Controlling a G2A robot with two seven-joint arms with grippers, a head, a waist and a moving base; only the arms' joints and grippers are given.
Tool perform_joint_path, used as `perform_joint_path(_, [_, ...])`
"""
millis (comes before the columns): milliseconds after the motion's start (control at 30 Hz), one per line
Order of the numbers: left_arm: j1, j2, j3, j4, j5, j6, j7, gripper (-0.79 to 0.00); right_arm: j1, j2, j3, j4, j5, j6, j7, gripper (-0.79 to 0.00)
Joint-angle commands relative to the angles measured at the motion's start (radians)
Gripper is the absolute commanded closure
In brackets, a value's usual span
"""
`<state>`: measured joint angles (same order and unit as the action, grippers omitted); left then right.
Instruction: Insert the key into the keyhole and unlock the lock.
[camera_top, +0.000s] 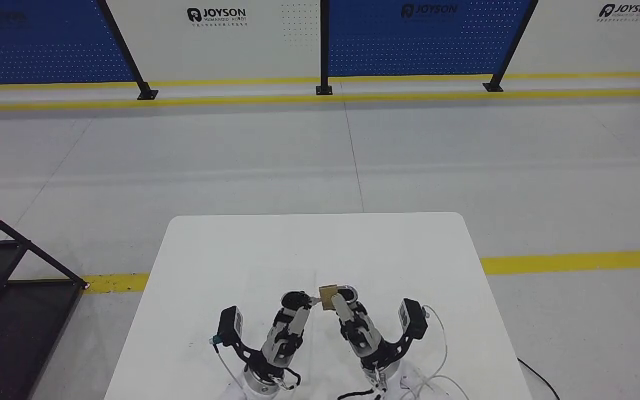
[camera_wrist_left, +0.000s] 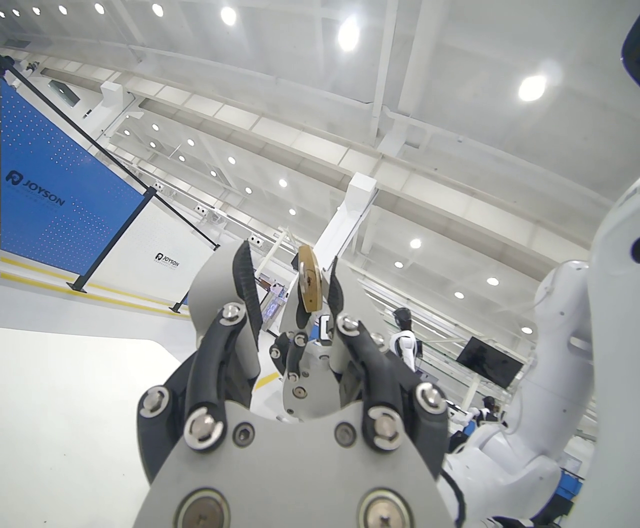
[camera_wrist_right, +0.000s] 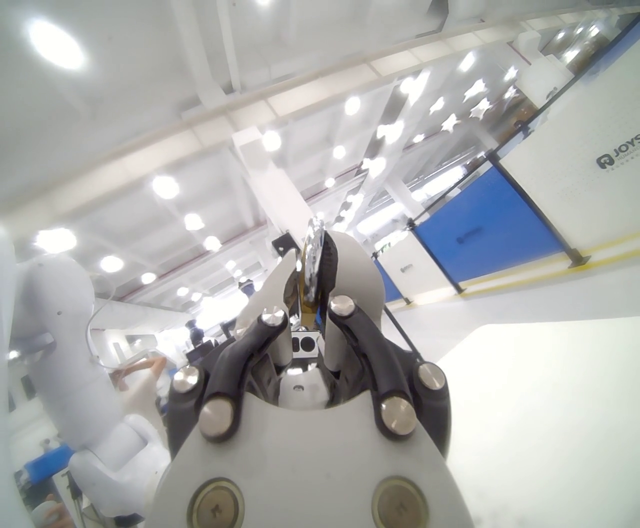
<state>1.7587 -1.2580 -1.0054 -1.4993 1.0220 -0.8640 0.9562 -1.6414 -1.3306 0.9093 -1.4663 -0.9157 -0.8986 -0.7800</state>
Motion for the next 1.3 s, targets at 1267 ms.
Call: perform_joint_path(1267, [-0.008, 0.013, 0.000, 0.044, 0.201, 0.118, 0.118, 0.000, -0.023, 0.013, 0.036, -0.042, 0.086, -0.004, 0.225, 0.000])
